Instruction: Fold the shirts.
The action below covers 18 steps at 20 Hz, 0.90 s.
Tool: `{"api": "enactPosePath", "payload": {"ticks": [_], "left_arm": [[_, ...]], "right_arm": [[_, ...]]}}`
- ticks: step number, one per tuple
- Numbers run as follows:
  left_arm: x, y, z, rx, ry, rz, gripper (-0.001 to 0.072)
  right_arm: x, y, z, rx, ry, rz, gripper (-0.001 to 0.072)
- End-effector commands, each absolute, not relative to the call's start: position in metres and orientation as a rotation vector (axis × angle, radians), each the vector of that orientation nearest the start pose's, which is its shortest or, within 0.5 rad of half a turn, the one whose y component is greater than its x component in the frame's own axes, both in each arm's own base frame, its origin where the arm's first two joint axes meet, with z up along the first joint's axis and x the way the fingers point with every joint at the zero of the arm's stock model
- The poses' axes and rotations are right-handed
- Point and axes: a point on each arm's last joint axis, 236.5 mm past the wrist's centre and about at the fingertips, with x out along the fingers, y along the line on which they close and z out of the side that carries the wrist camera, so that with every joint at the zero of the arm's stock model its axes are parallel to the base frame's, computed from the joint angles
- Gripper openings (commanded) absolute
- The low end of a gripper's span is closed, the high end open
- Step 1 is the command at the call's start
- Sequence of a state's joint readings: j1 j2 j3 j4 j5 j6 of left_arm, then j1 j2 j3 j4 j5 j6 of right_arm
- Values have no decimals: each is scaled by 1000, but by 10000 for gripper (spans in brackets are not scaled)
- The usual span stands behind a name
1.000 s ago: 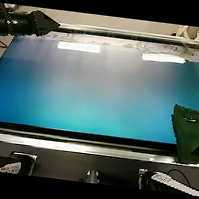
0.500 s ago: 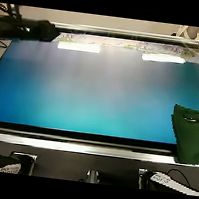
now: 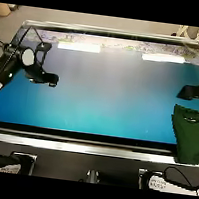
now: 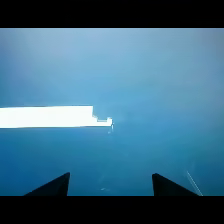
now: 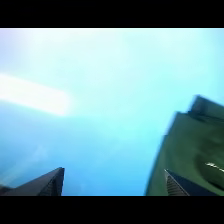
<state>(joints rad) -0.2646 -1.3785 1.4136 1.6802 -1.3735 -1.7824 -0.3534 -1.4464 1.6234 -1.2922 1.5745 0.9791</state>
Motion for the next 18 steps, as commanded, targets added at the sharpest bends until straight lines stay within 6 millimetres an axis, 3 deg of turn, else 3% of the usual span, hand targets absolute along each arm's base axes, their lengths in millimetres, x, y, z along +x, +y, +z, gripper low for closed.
{"api": "enactPosePath", "payload": {"ticks": [1,18], "left_arm": [[380,-75,44,56,1274,30,620],[382,-75,44,93,1274,6,620]], "right_arm": [[384,-29,68,-123,1351,443,687],[384,-30,67,-122,1354,441,687]]}}
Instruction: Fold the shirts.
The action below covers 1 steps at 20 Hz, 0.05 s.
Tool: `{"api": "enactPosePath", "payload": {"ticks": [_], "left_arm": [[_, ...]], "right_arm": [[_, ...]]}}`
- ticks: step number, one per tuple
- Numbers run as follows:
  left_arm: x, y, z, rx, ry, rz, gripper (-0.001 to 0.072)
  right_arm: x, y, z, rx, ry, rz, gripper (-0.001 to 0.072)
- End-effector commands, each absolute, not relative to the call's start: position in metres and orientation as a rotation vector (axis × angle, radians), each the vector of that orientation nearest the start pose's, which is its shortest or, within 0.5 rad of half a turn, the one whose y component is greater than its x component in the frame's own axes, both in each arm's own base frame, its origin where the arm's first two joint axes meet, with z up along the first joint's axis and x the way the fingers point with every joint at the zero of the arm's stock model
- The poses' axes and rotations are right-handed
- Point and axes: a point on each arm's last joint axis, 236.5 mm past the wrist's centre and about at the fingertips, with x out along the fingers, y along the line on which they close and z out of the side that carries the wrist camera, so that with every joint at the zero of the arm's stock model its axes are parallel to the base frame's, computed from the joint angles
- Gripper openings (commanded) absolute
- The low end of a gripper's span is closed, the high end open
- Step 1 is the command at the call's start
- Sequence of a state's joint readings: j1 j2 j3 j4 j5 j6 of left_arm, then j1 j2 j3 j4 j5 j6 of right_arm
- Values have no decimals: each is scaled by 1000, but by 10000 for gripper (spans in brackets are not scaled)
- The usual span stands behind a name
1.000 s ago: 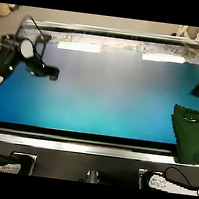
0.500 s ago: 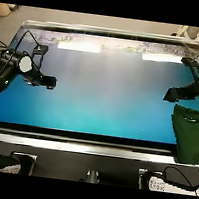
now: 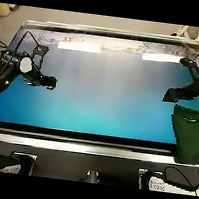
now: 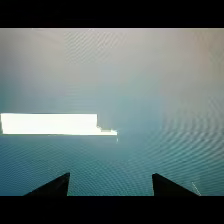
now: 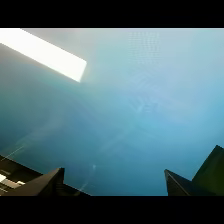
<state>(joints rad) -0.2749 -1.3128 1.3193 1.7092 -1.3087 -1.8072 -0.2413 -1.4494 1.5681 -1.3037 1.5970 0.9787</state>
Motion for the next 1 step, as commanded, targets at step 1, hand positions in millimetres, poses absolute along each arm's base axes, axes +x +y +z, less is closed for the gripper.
{"api": "enactPosePath", "payload": {"ticks": [1], "left_arm": [[382,-75,44,93,1274,6,620]], "right_arm": [[384,-30,67,-121,1354,440,687]]}}
